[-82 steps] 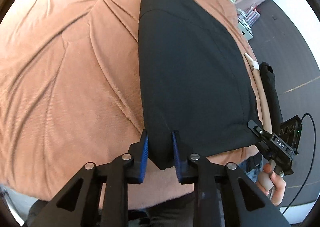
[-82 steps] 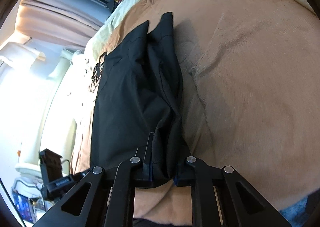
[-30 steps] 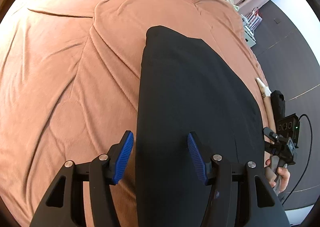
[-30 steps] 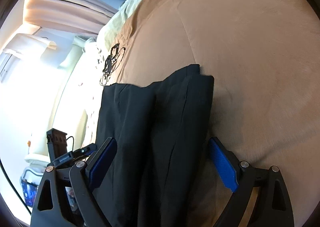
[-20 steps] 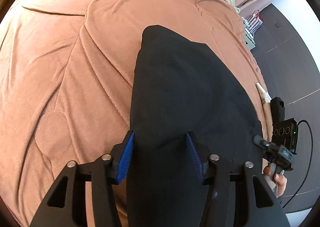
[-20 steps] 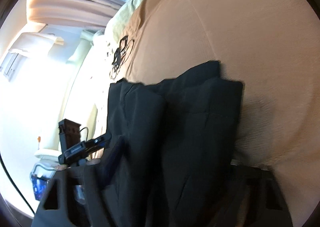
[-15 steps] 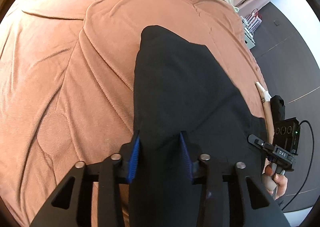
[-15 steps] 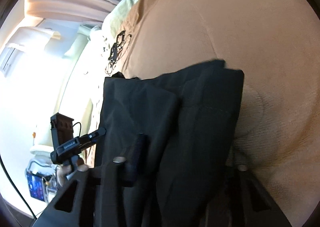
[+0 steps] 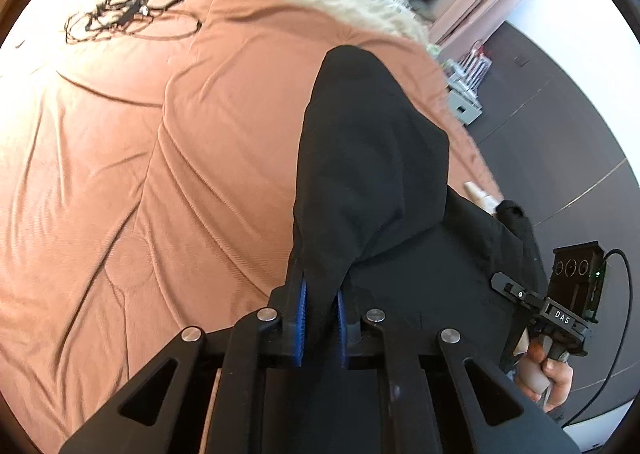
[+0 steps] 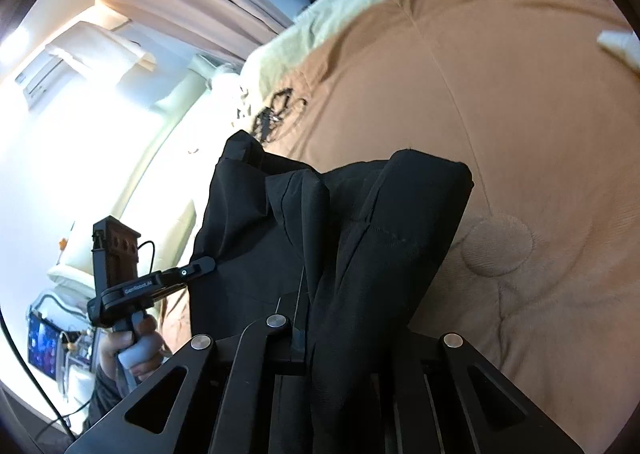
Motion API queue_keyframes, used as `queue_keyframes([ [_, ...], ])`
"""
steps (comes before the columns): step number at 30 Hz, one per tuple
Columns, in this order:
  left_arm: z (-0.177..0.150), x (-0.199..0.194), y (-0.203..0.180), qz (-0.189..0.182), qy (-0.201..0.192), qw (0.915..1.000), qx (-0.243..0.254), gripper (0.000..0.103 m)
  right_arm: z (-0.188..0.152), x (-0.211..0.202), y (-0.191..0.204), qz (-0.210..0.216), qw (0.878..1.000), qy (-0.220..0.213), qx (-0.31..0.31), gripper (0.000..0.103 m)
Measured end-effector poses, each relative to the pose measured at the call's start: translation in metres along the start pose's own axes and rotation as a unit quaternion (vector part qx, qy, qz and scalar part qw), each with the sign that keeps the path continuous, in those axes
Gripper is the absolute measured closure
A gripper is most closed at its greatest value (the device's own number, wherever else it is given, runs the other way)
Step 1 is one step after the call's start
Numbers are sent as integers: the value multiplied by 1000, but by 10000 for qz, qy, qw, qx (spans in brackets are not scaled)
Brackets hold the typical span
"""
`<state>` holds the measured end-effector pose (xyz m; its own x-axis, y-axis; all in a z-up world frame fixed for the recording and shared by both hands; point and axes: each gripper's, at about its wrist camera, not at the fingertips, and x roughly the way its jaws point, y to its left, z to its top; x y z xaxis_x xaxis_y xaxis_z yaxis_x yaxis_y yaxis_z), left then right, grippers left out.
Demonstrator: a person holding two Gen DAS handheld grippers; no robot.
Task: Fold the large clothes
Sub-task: 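Lift the folded black bundle with both tools and carry it across the bed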
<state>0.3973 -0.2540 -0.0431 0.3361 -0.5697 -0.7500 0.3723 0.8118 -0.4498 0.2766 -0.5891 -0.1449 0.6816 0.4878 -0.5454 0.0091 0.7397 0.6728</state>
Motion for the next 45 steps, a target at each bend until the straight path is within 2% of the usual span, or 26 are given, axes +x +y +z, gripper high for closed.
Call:
queue_keyframes([
  [8, -12, -55, -36, -270, -515, 9982, 112, 91, -9, -64, 42, 177, 9984, -422, -328, 93],
  [17, -34, -83, -101, -568, -910, 9939, 251, 92, -8, -145, 80, 115, 9924, -986, -733, 93],
  [24, -45, -90, -181, -931, -1080, 9884, 524, 92, 10, -218, 97, -319, 9833, -1464, -1034, 93],
  [31, -58, -88, -260, -1334, -1162, 9816, 718, 92, 25, -303, 96, -766, 9720, -1794, -1307, 93],
  [39, -74, -74, -340, -1680, -1079, 9746, 1017, 92, 45, -366, 88, -1281, 9585, -2008, -1566, 94],
  [45, -75, -55, -383, -1913, -949, 9690, 1242, 91, 55, -407, 75, -1722, 9460, -2218, -1620, 94],
])
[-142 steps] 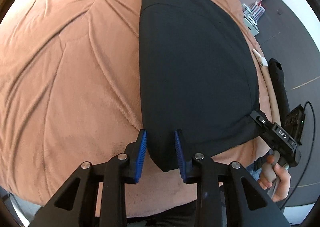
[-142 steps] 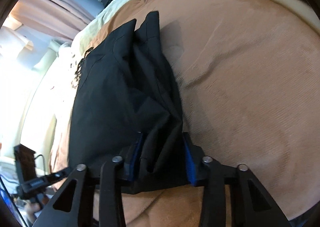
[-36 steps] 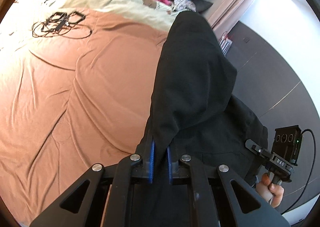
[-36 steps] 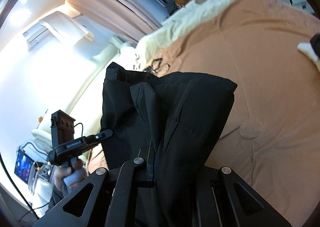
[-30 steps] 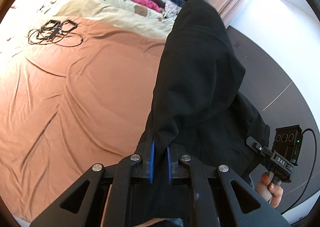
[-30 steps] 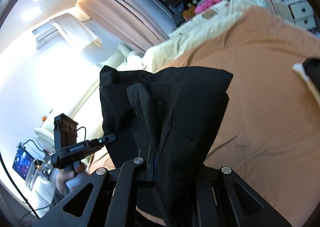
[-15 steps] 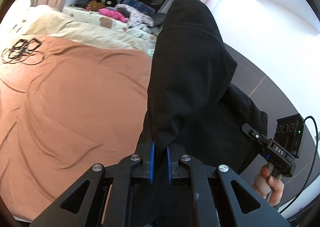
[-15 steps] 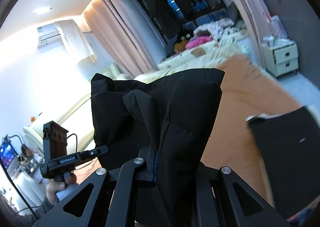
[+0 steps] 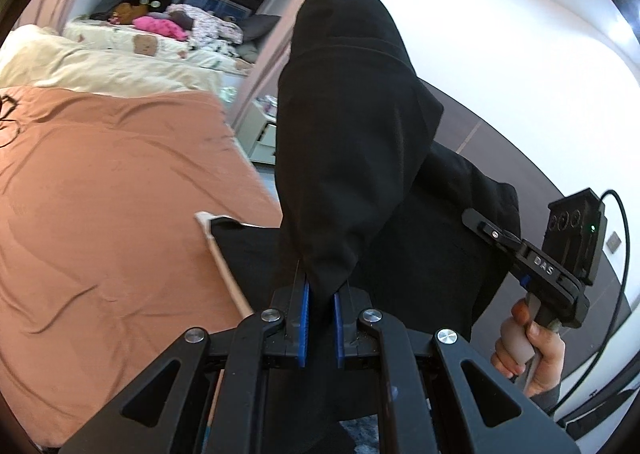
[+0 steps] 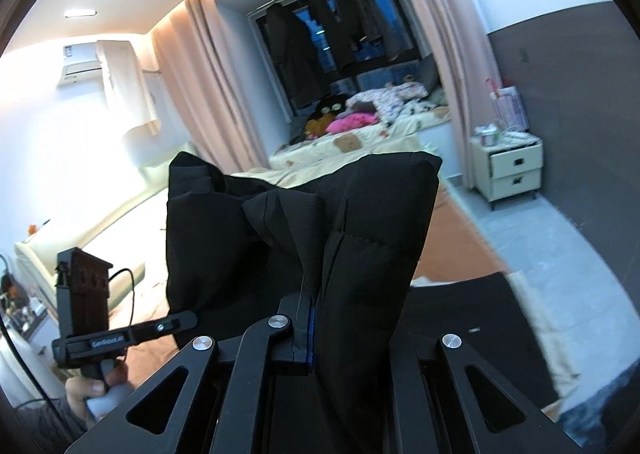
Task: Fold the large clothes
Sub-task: 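Lift the folded black bundle with both tools and carry it across the bed, then lower the bundle onto the stack of folded clothes with both tools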
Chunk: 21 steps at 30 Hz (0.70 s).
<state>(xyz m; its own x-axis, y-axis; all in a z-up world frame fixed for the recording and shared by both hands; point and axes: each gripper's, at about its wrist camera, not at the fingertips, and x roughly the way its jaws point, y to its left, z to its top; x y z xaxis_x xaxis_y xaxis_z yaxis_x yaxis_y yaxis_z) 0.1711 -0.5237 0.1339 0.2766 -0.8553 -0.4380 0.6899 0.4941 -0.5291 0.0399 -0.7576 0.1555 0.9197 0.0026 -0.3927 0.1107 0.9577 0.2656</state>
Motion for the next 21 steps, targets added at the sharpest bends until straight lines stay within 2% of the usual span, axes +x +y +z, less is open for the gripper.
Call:
queue_keyframes([
  [6, 2, 37, -22, -230, 170, 9996, -25, 91, 14, -12, -35, -411, 9991, -93, -1, 94],
  [11, 4, 82, -24, -423, 450, 9980, -117, 92, 25, -2, -69, -706, 9975, -36, 96, 94],
  [16, 10, 137, 15, -427, 770, 9956, -329, 92, 29, 27, -113, -964, 9950, 102, 253, 94],
  [21, 15, 185, 53, -214, 1025, 9934, -464, 91, 23, 90, -160, -1131, 9912, 482, 495, 94],
])
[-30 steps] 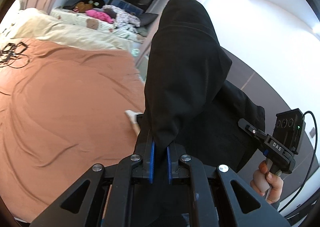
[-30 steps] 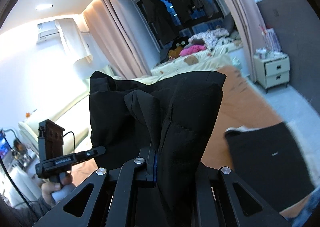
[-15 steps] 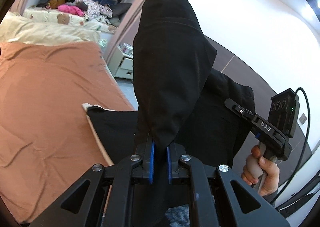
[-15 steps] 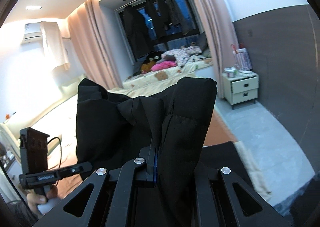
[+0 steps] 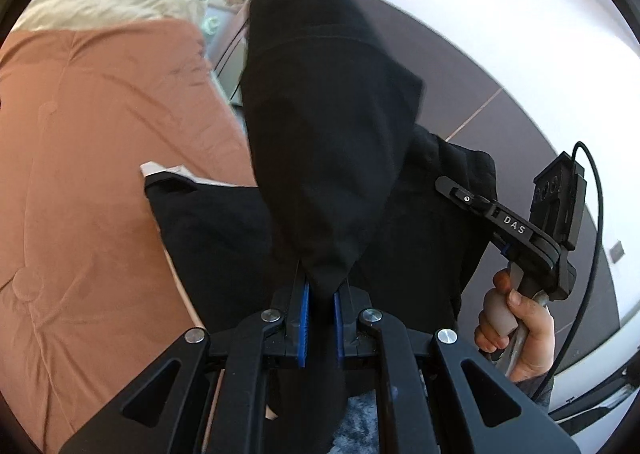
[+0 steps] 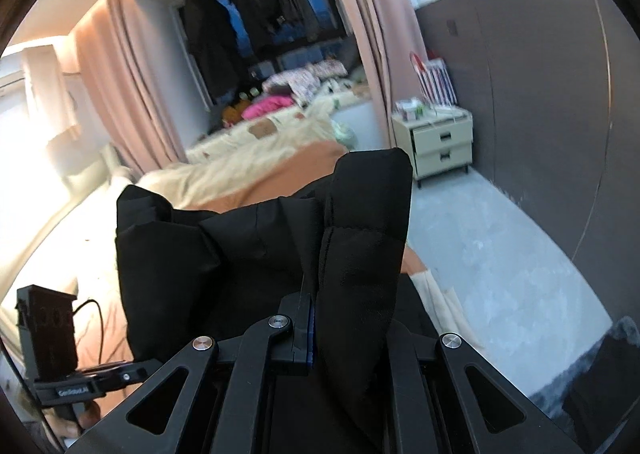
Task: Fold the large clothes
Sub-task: 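Lower the bundle onto the stack of folded clothes with both tools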
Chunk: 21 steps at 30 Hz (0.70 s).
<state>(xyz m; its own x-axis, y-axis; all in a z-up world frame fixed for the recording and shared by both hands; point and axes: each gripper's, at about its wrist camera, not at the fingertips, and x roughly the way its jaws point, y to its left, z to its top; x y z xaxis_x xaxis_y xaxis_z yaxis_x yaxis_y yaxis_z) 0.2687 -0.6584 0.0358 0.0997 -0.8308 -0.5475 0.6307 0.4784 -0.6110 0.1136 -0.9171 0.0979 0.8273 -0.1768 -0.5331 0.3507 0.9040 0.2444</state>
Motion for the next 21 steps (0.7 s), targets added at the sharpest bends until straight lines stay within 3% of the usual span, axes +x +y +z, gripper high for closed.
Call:
queue_keyframes([
  [8, 7, 68, 47, 271, 439, 9978, -416, 91, -5, 101, -26, -367, 9980, 507, 81, 93],
  [10, 4, 81, 63, 488, 667, 9951, -535, 87, -9, 122, -34, -468, 9968, 621, 167, 84],
  [11, 3, 89, 69, 632, 793, 9933, -558, 84, -12, 132, -40, -524, 9958, 689, 287, 67],
  [12, 4, 95, 75, 763, 916, 9913, -562, 82, -17, 141, -49, -615, 9938, 779, 506, 41],
  [13, 4, 98, 78, 805, 977, 9905, -544, 80, -21, 144, -56, -731, 9919, 812, 650, 32],
  [14, 4, 98, 82, 761, 1010, 9907, -495, 75, -24, 145, -61, -834, 9908, 811, 698, 27],
  [16, 6, 94, 82, 656, 982, 9923, -385, 64, -34, 136, -65, -972, 9895, 813, 689, 27],
  [18, 5, 85, 85, 643, 851, 9937, -345, 44, -46, 118, -68, -1011, 9887, 809, 753, 26],
  [21, -2, 71, 94, 574, 642, 9951, -495, 39, -67, 88, -75, -1096, 9864, 793, 931, 23],
])
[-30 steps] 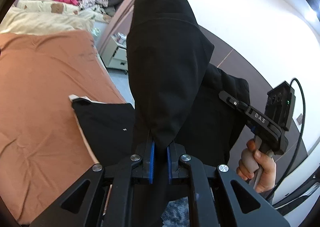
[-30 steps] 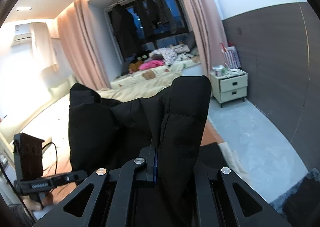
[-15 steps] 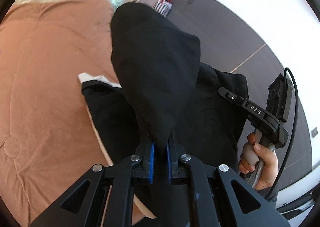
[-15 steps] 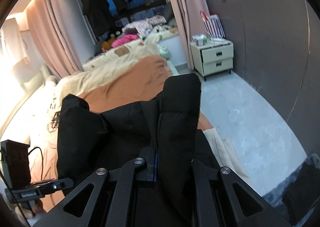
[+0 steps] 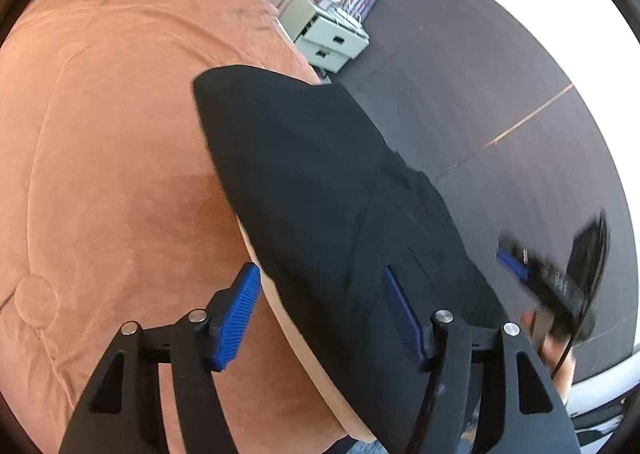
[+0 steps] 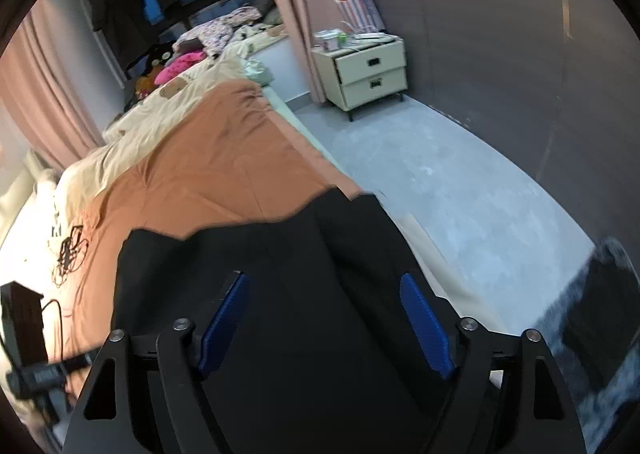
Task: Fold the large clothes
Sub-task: 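Lower the bundle onto the stack of folded clothes with both tools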
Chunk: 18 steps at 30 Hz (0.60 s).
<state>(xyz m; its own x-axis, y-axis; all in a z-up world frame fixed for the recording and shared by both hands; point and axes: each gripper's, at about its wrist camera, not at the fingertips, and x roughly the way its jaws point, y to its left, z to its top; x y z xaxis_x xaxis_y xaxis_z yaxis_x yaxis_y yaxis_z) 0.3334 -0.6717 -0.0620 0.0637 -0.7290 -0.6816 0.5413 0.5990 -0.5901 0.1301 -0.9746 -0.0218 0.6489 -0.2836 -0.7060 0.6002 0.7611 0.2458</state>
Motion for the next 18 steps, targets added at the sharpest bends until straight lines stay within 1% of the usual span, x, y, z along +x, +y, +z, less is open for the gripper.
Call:
queue_keyframes([
  [2, -5, -1, 6, -15, -3, 10000, -73, 39, -18, -16, -11, 51, 9998, -38, 167, 22],
  [3, -4, 3, 11, -8, 18, 9999, -114, 39, -30, -23, -18, 85, 9996, -47, 267, 20],
  [6, -9, 11, 13, -39, 97, 9998, -153, 39, -57, -34, -35, 115, 9986, -35, 513, 20],
  [7, -2, 13, 10, -57, 109, 9998, -144, 39, -66, -38, -39, 120, 9982, -45, 591, 20],
  [10, 2, 19, 8, -114, 152, 9998, -76, 41, -94, -56, -54, 141, 9950, -198, 967, 20],
  [12, 2, 26, 5, -177, 184, 9997, -15, 50, -114, -68, -66, 172, 9912, -316, 1273, 20],
  [14, 9, 36, -3, -164, 234, 9996, 8, 51, -131, -76, -74, 210, 9863, -434, 1579, 20],
  [16, 13, 42, -6, -147, 235, 9996, 8, 51, -152, -75, -85, 433, 9779, -429, 2002, 20],
  [18, 18, 47, -10, -143, 258, 9996, 26, 53, -168, -61, -91, 789, 9689, -245, 2332, 20],
])
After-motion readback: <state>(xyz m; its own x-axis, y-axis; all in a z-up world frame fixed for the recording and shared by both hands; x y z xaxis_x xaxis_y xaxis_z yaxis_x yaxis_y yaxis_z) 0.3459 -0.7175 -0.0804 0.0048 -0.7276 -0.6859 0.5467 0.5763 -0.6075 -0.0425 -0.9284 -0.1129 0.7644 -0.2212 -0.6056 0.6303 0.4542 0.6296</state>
